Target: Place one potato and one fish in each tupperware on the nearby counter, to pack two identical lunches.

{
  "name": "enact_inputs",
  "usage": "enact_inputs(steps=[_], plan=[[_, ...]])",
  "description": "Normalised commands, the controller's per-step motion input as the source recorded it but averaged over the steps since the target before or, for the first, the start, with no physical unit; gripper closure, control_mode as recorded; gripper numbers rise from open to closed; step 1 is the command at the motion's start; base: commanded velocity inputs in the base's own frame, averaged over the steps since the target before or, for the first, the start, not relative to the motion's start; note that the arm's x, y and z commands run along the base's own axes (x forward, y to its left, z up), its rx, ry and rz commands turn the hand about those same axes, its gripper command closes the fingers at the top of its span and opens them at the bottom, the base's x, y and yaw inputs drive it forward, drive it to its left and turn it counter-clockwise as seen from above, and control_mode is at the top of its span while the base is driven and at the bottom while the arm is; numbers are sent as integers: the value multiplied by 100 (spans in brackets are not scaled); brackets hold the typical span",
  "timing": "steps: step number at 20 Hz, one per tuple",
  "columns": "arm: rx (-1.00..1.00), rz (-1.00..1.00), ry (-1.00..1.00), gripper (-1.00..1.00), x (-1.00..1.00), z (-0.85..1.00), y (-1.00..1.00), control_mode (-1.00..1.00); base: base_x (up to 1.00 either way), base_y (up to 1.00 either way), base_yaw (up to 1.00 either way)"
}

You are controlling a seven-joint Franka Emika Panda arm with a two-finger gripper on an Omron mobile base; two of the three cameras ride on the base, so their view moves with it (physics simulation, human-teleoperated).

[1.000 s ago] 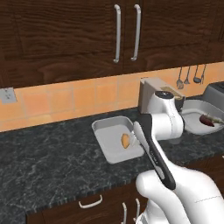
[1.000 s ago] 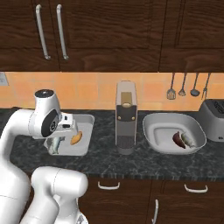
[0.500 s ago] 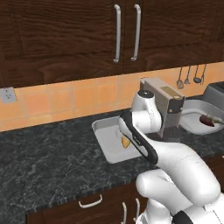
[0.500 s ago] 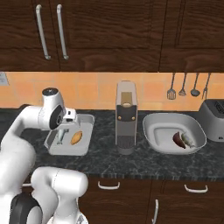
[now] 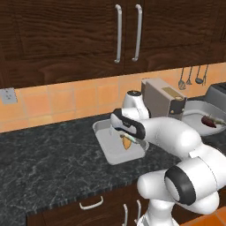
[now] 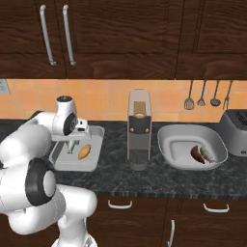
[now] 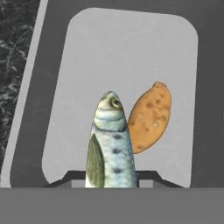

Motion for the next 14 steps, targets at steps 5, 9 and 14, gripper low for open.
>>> enact_inputs(steps=[5, 9, 14], plan=[[0, 0, 1, 100, 12, -41, 7, -100, 0, 0, 0], [0, 0, 0, 100, 30, -30, 4, -100, 0, 0, 0], [0, 0, 0, 100, 52, -6, 12, -100, 0, 0, 0]])
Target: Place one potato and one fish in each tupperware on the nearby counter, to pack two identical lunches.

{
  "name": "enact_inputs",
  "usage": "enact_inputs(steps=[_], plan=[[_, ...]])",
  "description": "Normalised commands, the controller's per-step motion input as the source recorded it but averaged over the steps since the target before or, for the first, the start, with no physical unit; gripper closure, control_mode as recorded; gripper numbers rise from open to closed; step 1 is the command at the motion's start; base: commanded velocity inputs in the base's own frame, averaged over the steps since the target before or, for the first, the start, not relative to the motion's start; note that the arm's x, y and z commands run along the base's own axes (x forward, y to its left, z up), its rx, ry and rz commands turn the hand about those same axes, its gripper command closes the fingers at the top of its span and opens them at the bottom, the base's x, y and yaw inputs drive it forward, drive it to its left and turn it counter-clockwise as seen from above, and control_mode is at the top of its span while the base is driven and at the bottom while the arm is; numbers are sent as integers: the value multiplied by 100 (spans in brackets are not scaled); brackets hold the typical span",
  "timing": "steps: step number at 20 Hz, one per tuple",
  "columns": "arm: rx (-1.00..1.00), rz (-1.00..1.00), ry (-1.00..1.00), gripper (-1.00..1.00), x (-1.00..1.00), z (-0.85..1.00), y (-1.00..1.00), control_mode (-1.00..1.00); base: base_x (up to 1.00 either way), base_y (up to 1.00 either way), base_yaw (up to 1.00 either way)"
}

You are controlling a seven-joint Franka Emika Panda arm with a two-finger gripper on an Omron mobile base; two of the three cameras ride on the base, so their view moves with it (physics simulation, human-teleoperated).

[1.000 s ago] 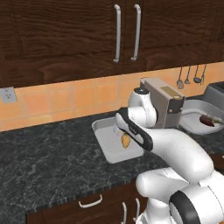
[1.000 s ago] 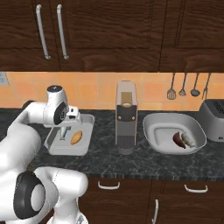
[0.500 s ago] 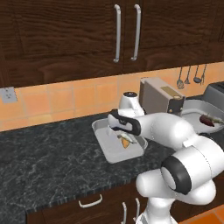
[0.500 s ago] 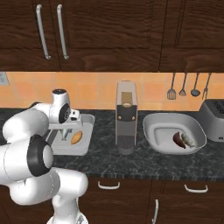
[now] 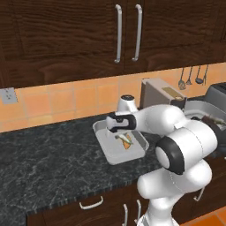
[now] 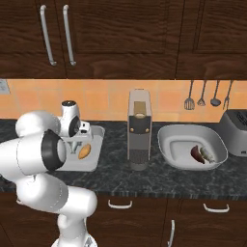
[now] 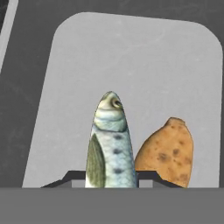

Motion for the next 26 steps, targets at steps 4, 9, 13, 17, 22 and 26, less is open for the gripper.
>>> enact_inputs(steps=[4, 9, 13, 17, 22, 26], plan=[[0, 0, 0, 100, 0, 0, 0, -100, 0, 0, 0], [0, 0, 0, -100, 0, 0, 0, -100, 0, 0, 0], [0, 0, 0, -100, 0, 0, 0, -100, 0, 0, 0], [-1, 0, 6, -100, -7, 10, 0, -100, 0, 0, 0], [0, 0, 0, -100, -86, 25, -16, -100, 0, 0, 0], [0, 0, 0, -100, -100, 31, -37, -100, 0, 0, 0]])
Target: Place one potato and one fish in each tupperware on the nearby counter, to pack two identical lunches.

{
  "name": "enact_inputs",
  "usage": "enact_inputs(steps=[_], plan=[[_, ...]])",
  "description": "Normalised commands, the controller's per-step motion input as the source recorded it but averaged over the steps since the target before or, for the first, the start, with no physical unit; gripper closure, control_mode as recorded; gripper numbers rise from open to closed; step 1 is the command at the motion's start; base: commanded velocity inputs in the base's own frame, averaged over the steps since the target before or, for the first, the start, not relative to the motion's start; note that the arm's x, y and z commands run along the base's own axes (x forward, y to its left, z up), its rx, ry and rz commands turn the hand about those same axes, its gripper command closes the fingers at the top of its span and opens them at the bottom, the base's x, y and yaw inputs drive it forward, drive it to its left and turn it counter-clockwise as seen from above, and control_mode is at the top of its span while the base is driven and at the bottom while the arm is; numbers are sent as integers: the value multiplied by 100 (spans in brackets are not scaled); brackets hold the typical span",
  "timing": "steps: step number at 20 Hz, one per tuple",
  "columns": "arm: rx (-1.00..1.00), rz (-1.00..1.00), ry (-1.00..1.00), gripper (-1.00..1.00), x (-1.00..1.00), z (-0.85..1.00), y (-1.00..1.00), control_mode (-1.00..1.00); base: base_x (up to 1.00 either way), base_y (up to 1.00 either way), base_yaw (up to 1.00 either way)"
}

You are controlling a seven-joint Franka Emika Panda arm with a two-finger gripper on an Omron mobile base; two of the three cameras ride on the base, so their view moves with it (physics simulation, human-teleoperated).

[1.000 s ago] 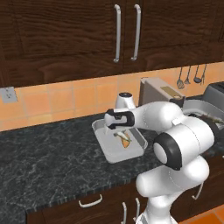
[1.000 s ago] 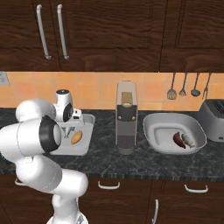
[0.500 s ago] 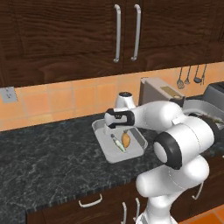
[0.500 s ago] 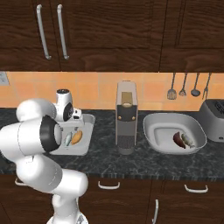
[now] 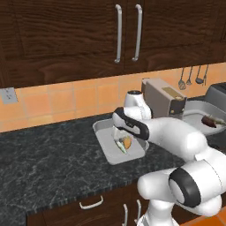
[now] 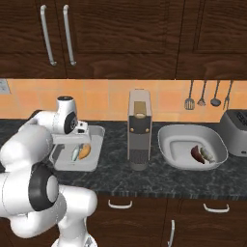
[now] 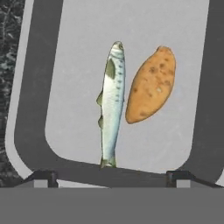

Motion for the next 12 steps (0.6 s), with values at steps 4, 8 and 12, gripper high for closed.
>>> enact_inputs(steps=[4, 8, 12], plan=[[0, 0, 0, -100, -100, 56, -47, -100, 0, 0, 0], [0, 0, 0, -100, -98, 85, -37, -100, 0, 0, 0], [0, 0, 0, -100, -85, 99, -7, -100, 0, 0, 0]])
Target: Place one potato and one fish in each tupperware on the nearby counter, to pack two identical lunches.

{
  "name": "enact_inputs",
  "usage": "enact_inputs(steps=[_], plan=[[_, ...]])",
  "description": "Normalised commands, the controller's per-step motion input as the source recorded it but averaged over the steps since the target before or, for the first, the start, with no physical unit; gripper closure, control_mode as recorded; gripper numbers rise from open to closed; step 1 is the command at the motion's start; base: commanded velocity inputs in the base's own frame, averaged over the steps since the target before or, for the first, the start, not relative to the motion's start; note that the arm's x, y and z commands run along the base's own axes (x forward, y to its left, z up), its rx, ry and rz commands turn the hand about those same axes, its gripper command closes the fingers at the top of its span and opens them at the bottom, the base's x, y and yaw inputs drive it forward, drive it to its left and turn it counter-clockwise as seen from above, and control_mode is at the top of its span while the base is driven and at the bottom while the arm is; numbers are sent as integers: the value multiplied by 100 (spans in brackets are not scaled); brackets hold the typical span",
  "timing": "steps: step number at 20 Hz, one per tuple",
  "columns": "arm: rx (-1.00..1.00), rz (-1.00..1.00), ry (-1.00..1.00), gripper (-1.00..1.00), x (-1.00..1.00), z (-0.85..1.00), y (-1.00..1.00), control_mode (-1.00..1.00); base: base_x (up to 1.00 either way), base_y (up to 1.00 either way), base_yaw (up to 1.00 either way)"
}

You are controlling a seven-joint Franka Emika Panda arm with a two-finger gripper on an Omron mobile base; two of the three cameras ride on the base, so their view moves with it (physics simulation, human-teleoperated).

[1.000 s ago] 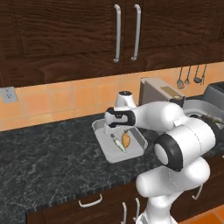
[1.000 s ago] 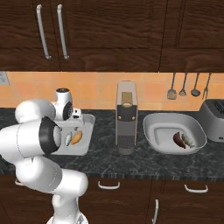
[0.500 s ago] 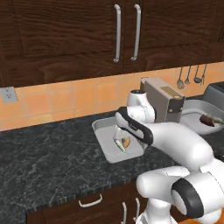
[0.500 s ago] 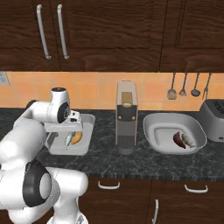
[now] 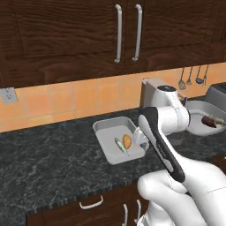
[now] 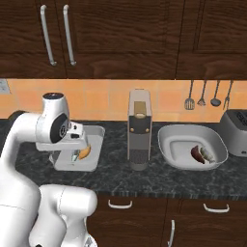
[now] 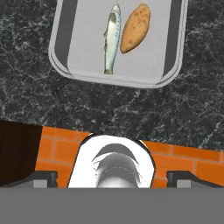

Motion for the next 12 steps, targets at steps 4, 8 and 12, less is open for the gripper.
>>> enact_inputs(steps=[4, 8, 12], plan=[[0, 0, 1, -100, -81, 100, 0, -100, 0, 0, 0], [0, 1, 4, -100, -82, 100, 0, -100, 0, 0, 0], [-1, 1, 0, -100, -29, 90, 0, -100, 0, 0, 0]])
